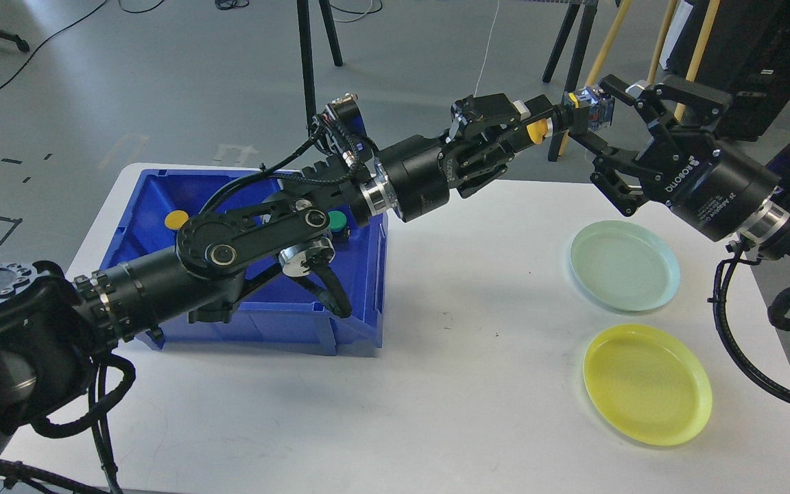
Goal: Pass button and place on color plate
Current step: 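Grasp the yellow button with the right gripper and release left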
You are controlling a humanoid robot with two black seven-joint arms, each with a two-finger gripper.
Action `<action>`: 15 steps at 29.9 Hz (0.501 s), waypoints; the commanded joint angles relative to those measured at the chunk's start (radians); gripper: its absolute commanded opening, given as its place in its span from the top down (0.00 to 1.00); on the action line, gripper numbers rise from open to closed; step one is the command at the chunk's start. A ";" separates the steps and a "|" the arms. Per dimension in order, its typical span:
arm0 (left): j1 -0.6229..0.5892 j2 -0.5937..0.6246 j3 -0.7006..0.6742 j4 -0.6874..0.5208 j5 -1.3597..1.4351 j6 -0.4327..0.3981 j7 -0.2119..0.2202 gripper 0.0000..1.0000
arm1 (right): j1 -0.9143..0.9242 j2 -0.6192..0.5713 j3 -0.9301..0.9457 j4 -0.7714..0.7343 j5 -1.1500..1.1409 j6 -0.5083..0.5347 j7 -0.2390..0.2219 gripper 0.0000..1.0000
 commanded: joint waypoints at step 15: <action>0.003 0.012 -0.016 -0.006 0.012 -0.021 0.002 0.08 | 0.006 -0.005 -0.032 -0.002 -0.060 0.000 0.000 0.97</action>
